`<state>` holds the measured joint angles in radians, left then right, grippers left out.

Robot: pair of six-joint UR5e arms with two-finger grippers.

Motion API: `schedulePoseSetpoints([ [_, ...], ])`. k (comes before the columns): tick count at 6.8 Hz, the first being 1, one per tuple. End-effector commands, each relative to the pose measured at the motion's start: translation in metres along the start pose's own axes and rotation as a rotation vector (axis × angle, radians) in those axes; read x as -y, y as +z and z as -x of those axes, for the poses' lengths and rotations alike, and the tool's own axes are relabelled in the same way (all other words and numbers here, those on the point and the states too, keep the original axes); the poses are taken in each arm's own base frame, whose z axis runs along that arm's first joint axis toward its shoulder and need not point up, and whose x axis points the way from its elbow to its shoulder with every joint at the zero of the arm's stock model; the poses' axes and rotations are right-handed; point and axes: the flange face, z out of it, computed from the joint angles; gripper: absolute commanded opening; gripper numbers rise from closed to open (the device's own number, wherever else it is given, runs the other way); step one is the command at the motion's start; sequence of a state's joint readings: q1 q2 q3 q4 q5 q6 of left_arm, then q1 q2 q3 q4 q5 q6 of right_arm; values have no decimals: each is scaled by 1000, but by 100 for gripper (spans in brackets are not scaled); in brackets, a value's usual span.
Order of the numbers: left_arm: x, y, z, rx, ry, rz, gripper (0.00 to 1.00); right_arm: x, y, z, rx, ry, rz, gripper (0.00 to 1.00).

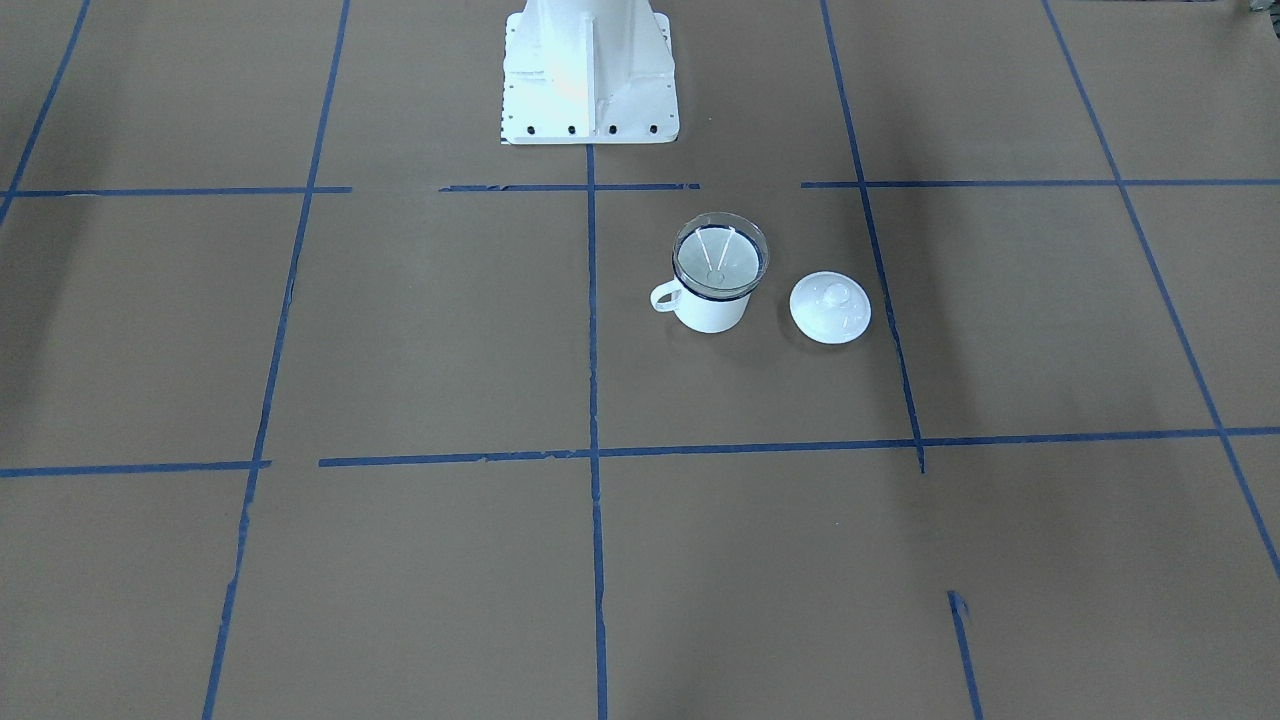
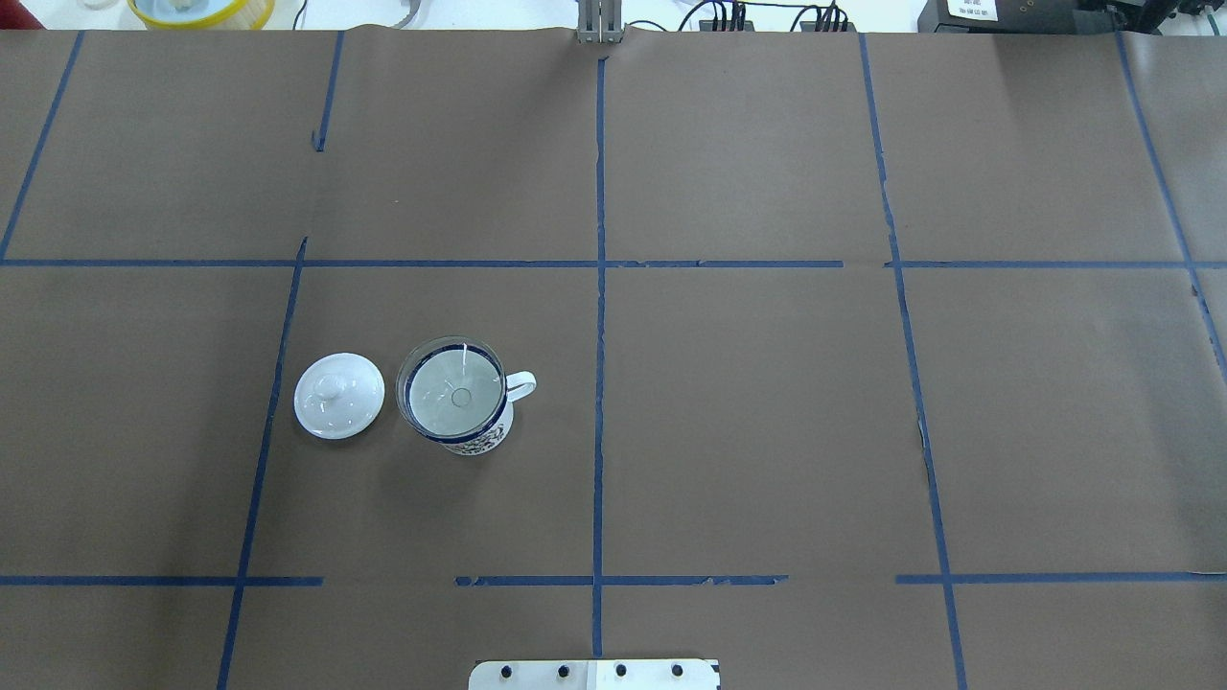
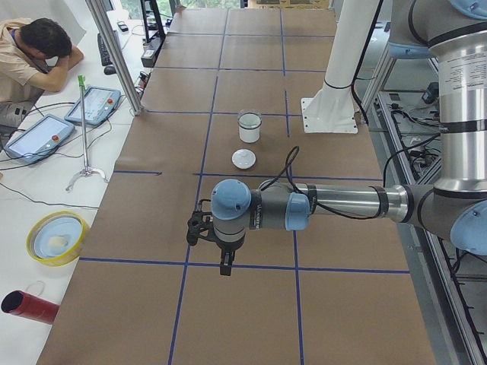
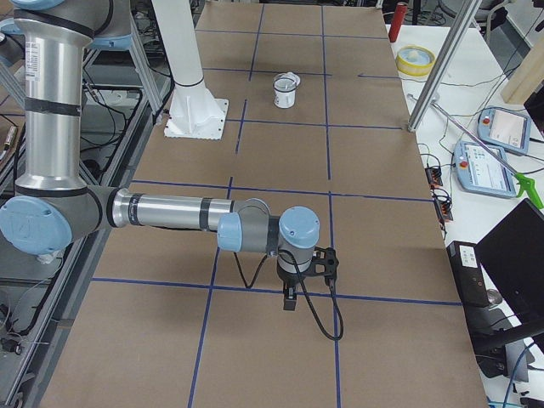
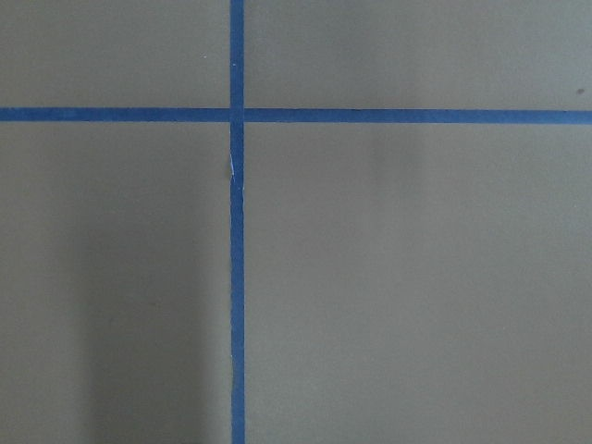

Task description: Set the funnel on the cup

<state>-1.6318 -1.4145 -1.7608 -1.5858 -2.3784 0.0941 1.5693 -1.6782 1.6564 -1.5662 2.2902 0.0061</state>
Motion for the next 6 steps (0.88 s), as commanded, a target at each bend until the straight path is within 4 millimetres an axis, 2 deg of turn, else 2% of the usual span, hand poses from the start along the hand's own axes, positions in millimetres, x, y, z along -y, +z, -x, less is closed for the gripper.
schedulePoseSetpoints([
  [1, 3, -4, -3, 0, 11, -9, 100, 0, 0, 0, 0, 0, 0, 100],
  [6, 1, -1, 0, -2, -6, -4, 100, 0, 0, 0, 0, 1, 1, 100],
])
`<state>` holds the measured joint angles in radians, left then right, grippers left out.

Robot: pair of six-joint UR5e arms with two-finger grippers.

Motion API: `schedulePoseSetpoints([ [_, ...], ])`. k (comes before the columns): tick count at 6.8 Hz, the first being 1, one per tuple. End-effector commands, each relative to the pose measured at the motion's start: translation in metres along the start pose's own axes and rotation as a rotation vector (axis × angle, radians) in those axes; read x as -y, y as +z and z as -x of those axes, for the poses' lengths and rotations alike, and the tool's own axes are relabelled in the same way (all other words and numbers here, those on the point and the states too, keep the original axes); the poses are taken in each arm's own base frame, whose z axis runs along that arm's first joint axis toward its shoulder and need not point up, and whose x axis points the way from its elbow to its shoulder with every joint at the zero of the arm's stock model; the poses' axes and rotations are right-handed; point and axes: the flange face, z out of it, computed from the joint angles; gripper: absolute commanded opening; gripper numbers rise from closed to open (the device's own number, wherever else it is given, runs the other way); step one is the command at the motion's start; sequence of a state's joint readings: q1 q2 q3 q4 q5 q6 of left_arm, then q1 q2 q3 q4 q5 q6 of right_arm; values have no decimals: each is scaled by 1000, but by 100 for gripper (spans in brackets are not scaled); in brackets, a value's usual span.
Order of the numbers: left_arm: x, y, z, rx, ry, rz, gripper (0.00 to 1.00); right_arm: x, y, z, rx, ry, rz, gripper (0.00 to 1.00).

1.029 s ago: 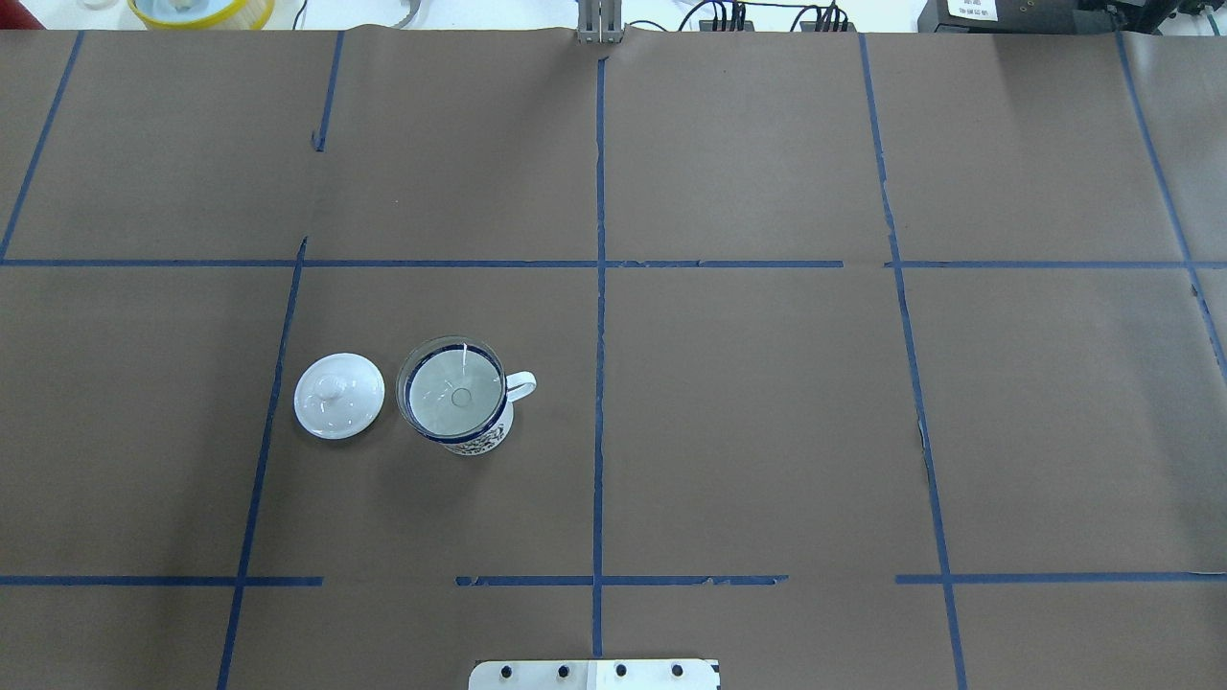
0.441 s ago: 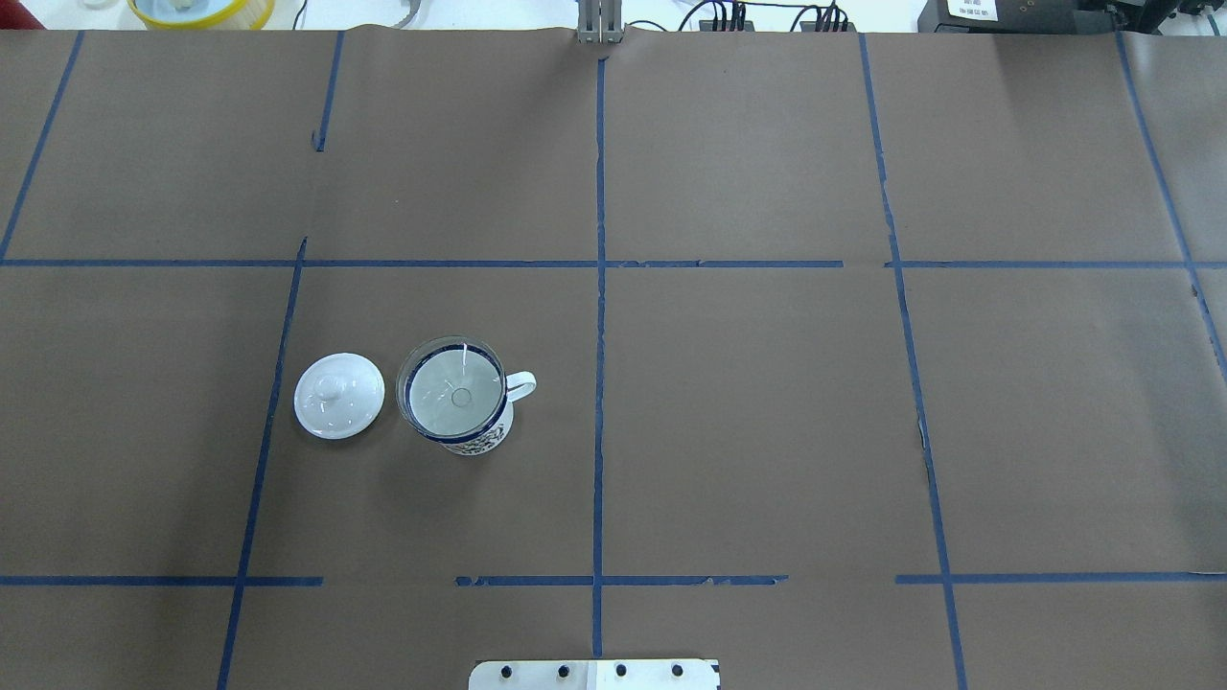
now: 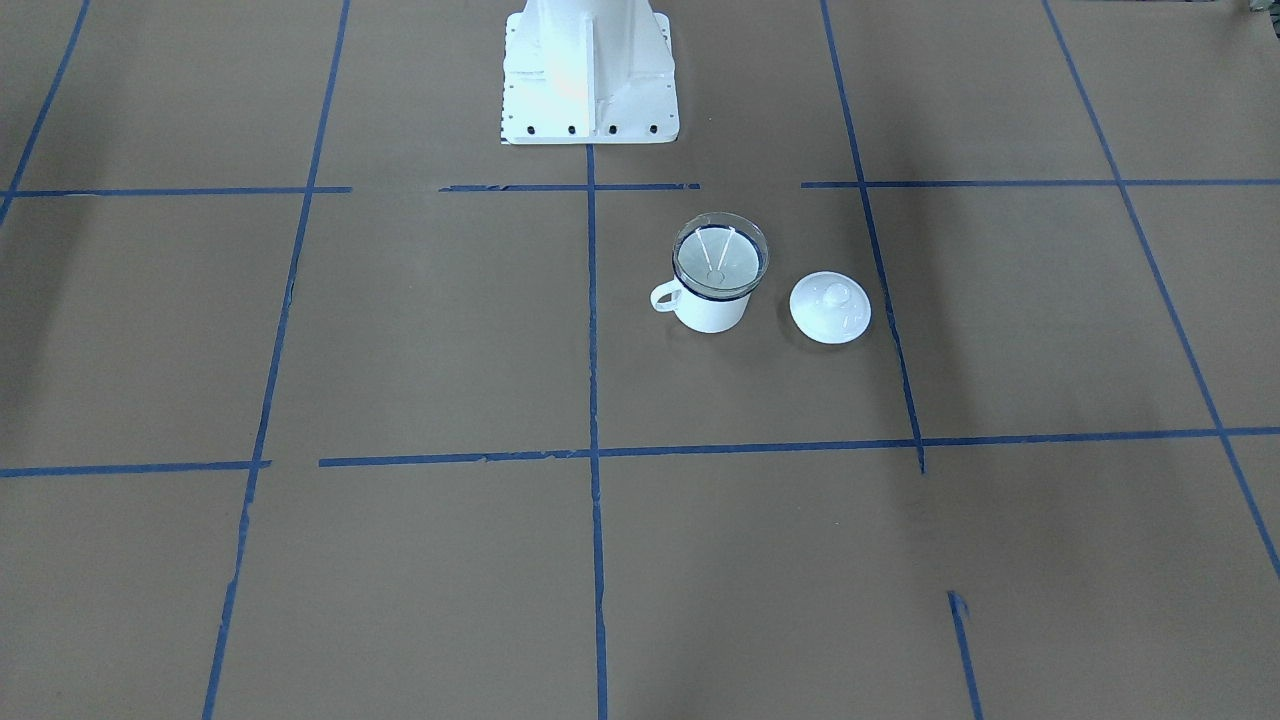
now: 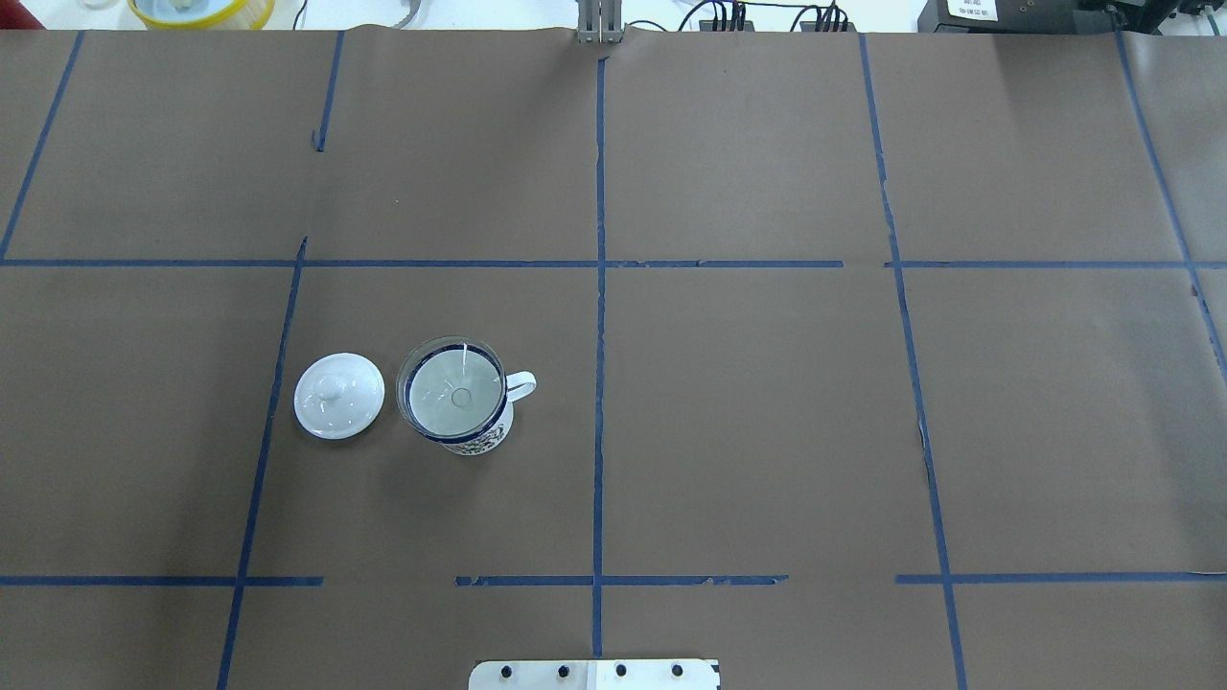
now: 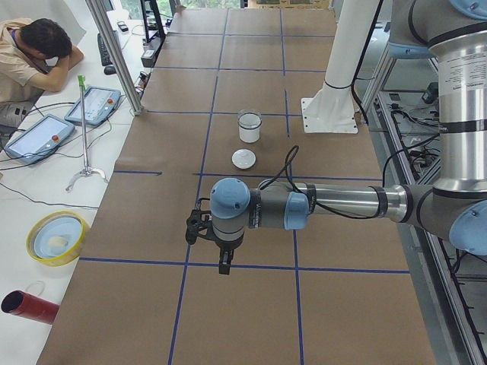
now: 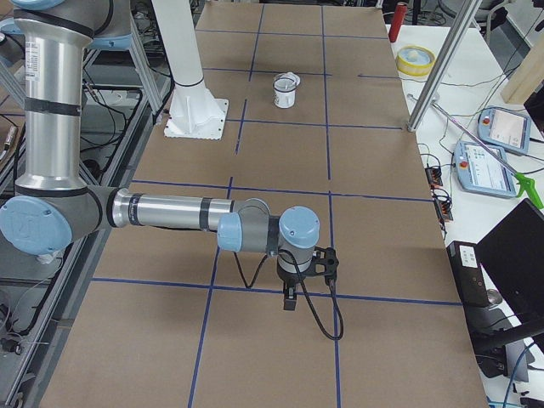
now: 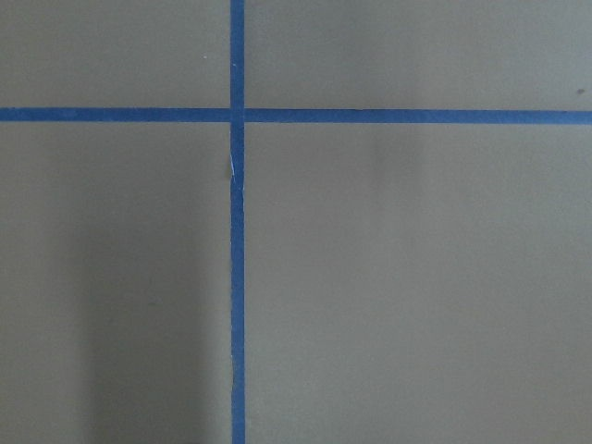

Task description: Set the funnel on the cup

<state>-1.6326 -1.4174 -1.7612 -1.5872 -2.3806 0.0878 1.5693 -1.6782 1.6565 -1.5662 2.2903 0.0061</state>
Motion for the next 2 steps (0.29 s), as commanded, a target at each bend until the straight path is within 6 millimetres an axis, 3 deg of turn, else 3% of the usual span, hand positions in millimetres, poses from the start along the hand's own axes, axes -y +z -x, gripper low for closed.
schedulePoseSetpoints([
  [1, -1, 1, 2, 0, -4, 2, 100, 0, 0, 0, 0, 0, 0, 100],
  [2, -1, 2, 3, 1, -6, 4, 100, 0, 0, 0, 0, 0, 0, 100],
])
